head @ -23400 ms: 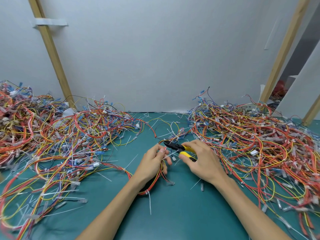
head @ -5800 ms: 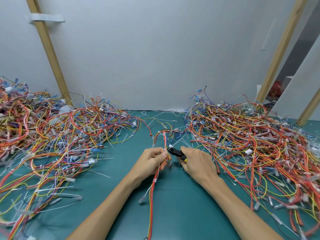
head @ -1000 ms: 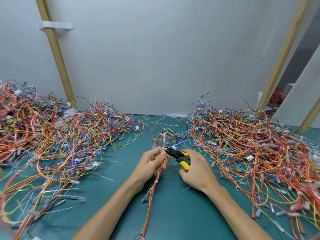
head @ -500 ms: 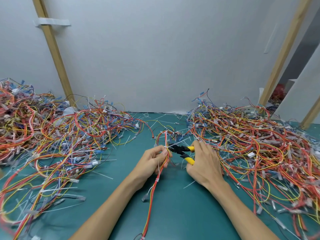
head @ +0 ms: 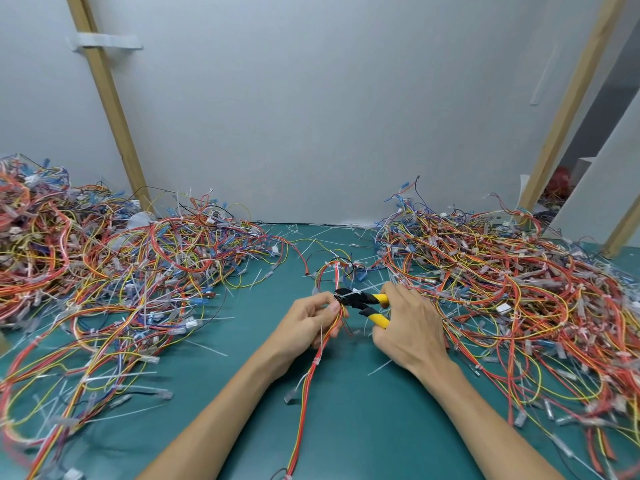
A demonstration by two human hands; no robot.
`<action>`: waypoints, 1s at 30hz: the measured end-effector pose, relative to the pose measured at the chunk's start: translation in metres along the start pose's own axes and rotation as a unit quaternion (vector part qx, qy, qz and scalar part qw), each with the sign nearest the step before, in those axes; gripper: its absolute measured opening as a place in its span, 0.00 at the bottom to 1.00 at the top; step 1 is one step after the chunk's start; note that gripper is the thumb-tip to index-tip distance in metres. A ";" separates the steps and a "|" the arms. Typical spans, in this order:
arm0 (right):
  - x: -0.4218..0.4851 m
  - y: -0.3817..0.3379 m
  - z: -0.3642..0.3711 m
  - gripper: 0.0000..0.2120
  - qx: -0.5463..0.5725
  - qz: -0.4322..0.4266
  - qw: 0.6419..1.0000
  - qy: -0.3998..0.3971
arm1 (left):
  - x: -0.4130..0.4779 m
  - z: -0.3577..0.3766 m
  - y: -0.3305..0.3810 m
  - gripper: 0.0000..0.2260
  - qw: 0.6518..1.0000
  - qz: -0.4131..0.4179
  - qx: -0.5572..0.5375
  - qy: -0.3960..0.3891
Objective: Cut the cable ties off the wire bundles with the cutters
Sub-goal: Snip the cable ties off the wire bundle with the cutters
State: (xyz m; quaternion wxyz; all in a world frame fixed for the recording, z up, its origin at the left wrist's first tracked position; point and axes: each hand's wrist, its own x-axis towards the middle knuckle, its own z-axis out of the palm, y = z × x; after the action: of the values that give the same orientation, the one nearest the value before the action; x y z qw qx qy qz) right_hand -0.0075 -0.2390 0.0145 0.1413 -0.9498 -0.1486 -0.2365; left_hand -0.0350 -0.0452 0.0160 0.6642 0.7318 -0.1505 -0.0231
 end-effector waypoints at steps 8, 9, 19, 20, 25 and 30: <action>0.001 0.004 0.000 0.09 -0.009 0.001 0.999 -0.042 | 0.000 -0.001 0.000 0.12 1.000 -0.005 0.002 -0.007; 0.001 0.004 0.000 0.09 -0.009 0.004 0.999 -0.048 | 0.000 0.000 0.000 0.12 1.000 -0.006 0.001 -0.007; 0.000 0.005 0.003 0.12 0.001 0.012 0.999 -0.044 | 0.002 -0.002 -0.004 0.12 1.000 -0.009 -0.008 -0.004; 0.000 0.005 0.004 0.12 0.014 0.011 0.999 -0.042 | 0.002 -0.001 -0.004 0.12 1.000 -0.009 -0.008 -0.004; 0.000 0.003 0.003 0.11 0.039 0.006 0.999 -0.037 | 0.002 -0.002 -0.004 0.14 1.000 -0.005 -0.014 -0.002; -0.001 0.001 0.002 0.18 0.041 0.020 0.998 -0.032 | 0.003 -0.003 -0.004 0.15 1.000 -0.006 -0.015 0.002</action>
State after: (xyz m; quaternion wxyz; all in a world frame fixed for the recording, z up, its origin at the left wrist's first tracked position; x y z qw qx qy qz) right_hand -0.0070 -0.2397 0.0125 0.1799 -0.9530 -0.1435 -0.1970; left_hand -0.0310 -0.0426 0.0128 0.6756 0.7225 -0.1445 -0.0273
